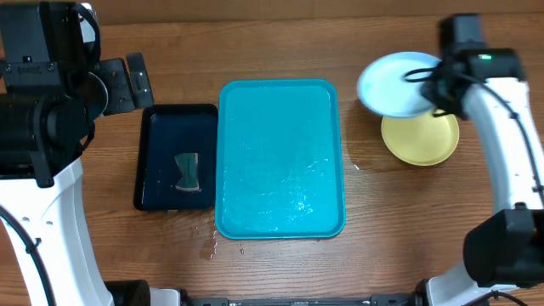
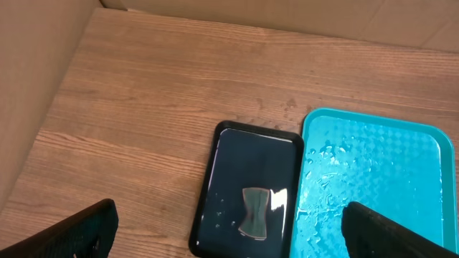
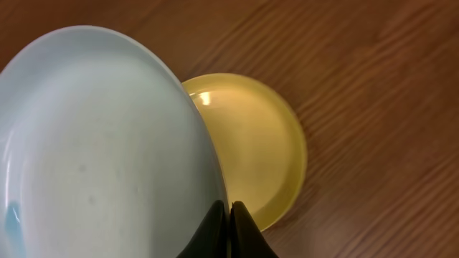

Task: Clean dirty plates on tray and stack at the side
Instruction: 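Carry the white plate right and lower it onto the yellow plate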

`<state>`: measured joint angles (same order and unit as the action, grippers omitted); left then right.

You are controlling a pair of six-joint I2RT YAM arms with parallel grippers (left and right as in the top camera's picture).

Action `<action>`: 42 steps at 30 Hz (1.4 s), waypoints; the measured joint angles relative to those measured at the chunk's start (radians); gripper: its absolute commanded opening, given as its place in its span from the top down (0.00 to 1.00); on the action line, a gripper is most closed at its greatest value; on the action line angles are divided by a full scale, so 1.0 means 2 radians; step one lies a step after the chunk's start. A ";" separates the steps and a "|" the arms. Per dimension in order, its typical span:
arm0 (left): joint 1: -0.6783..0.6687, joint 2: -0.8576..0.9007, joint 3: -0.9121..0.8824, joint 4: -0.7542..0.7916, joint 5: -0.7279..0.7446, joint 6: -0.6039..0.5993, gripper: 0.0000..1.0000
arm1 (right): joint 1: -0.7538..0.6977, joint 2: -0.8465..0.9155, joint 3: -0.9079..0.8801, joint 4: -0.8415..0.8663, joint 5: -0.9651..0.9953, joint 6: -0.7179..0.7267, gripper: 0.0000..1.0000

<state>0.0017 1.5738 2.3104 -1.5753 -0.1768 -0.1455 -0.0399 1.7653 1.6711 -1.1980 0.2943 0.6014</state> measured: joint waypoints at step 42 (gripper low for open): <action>0.000 0.000 0.000 0.000 0.000 0.000 0.00 | -0.064 -0.001 -0.231 0.198 -0.157 -0.139 0.41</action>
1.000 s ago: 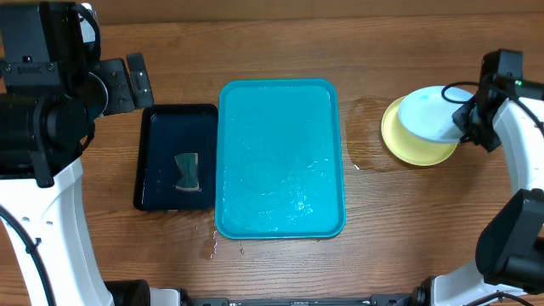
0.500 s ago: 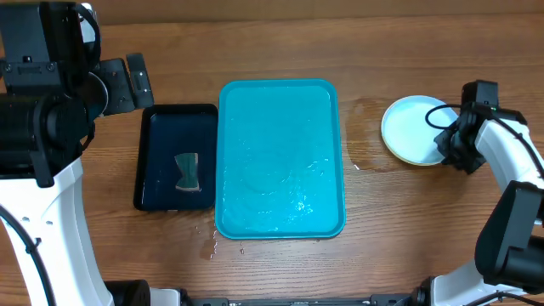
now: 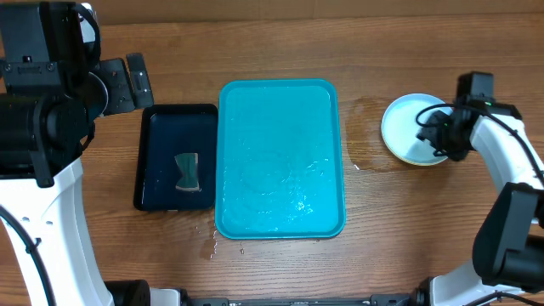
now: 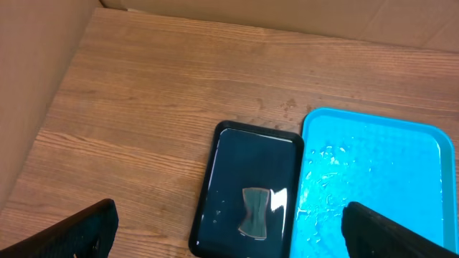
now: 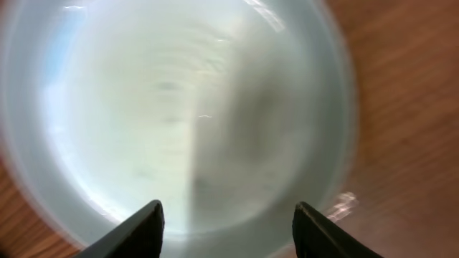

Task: Clean dirty plates on tray and stack at the side
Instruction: 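Carry the white plate right and lower it onto the yellow plate, then open the right gripper to release the white plate on the stack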

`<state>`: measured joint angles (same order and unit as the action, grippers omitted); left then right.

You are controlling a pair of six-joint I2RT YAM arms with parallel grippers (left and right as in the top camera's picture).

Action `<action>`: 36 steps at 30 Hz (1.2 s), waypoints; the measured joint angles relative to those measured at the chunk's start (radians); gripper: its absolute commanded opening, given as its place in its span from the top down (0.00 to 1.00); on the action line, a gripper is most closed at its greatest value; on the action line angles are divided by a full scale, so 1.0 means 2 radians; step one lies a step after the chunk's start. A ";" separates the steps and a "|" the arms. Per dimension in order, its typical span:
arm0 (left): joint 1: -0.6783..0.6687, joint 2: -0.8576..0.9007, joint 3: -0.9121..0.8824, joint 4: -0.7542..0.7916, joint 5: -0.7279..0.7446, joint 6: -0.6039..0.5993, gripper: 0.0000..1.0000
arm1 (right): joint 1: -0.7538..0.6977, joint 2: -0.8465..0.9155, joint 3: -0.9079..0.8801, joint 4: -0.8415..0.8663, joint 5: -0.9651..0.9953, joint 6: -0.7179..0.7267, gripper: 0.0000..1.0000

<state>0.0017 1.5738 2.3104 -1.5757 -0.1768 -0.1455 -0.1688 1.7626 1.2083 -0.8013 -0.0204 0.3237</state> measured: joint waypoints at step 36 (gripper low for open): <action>0.000 0.000 0.000 0.000 0.000 0.000 0.00 | 0.111 -0.002 -0.111 0.164 -0.082 -0.154 0.40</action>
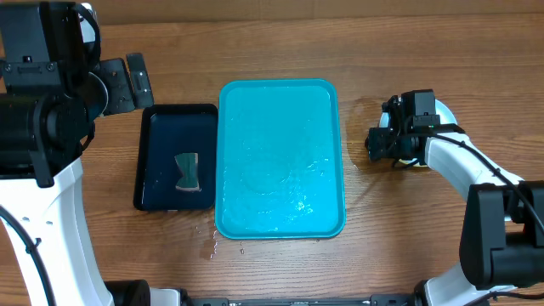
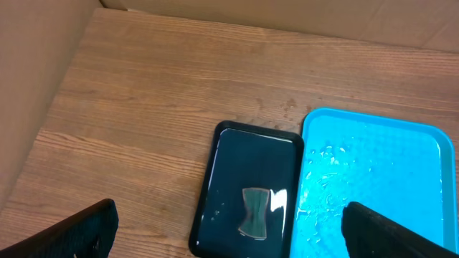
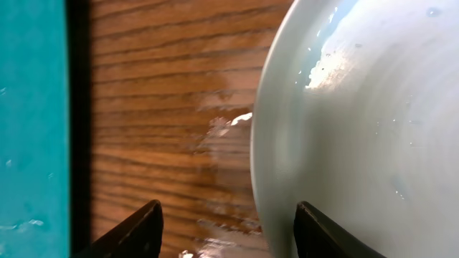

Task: Clean dirty plates on tray and stack at the side
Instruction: 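Open the right gripper to release the white plate on the stack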

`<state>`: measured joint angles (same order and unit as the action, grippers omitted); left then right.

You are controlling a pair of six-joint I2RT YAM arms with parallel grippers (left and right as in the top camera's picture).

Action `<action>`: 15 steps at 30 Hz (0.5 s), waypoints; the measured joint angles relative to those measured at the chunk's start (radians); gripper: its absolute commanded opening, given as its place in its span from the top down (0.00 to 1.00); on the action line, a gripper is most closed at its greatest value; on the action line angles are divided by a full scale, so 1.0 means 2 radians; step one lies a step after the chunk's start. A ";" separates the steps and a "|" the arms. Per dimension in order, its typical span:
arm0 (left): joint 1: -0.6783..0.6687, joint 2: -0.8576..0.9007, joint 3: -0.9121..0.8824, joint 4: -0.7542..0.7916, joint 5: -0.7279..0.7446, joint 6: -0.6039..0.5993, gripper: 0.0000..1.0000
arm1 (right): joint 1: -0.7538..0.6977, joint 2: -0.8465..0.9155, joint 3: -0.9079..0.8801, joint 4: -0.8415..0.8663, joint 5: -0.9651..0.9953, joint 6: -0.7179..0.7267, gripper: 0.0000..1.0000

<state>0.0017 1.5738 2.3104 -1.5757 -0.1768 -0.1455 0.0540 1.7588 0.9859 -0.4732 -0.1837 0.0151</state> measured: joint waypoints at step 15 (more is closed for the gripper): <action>0.000 0.000 0.000 0.000 0.000 0.000 0.00 | 0.014 -0.004 0.000 -0.036 -0.063 0.001 0.35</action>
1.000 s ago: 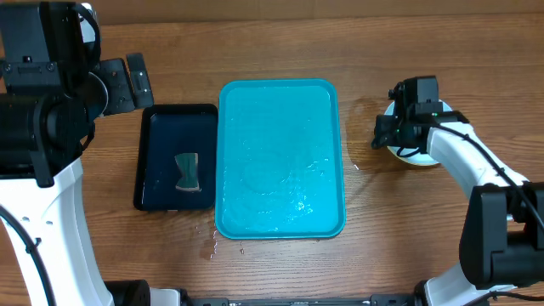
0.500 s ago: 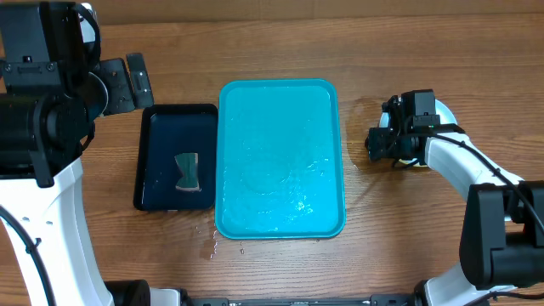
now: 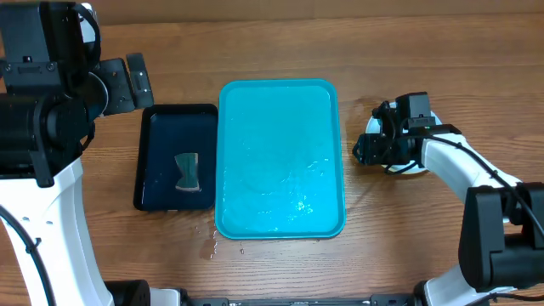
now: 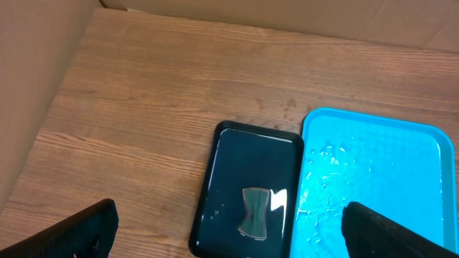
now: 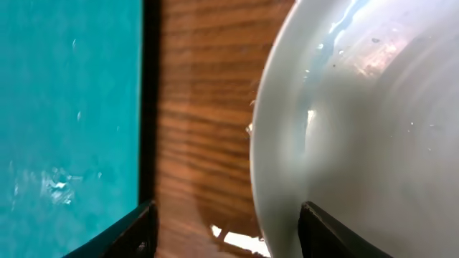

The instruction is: Clean dirty plates on tray and stack at the side

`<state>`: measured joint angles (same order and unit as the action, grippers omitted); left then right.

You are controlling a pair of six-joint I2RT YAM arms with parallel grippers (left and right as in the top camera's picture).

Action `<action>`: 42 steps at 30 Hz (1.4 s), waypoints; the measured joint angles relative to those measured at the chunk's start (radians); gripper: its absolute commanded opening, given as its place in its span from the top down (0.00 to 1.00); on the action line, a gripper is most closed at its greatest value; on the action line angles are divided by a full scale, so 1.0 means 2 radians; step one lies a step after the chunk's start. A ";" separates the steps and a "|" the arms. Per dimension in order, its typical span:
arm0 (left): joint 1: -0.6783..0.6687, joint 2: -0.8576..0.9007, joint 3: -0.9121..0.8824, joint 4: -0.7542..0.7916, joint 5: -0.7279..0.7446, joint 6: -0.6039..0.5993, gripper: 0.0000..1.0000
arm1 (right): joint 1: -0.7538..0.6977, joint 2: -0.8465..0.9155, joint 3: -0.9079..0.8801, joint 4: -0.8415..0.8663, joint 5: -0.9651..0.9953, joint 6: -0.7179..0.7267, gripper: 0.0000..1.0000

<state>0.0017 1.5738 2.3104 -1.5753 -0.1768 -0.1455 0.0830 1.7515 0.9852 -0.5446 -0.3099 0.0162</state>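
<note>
A white plate (image 5: 373, 122) lies on the wood to the right of the teal tray (image 5: 72, 107); in the overhead view only slivers of the plate (image 3: 422, 108) show around the arm. Whatever is under it is hidden. My right gripper (image 5: 226, 240) is open and empty, low over the plate's left rim, between plate and tray (image 3: 280, 157). My left gripper (image 4: 229, 244) is open and empty, high above the table's left side. The tray is wet and holds no plates.
A black tray (image 3: 176, 157) with a grey sponge (image 3: 187, 172) lies to the left of the teal tray. Water drops sit on the wood near the teal tray's front left corner (image 3: 212, 246). A cardboard wall (image 4: 36, 86) stands at the left.
My right gripper has shifted a little left, off the plate's rim toward the teal tray, still open. The plate and the left arm have not moved.
My right gripper was shut on the white plate, held tilted over a yellow plate on the table. Then the white plate lay on the yellow one, with the gripper open above it. After that the open gripper was at the plate's left rim, and now nearer the tray.
</note>
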 measured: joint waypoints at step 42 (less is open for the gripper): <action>0.000 0.000 0.000 0.000 0.000 0.000 0.00 | 0.002 -0.007 0.263 -0.207 0.090 0.005 0.00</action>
<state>0.0017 1.5738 2.3104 -1.5761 -0.1768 -0.1455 0.0879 1.7378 1.5116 -0.9577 -0.1299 0.0257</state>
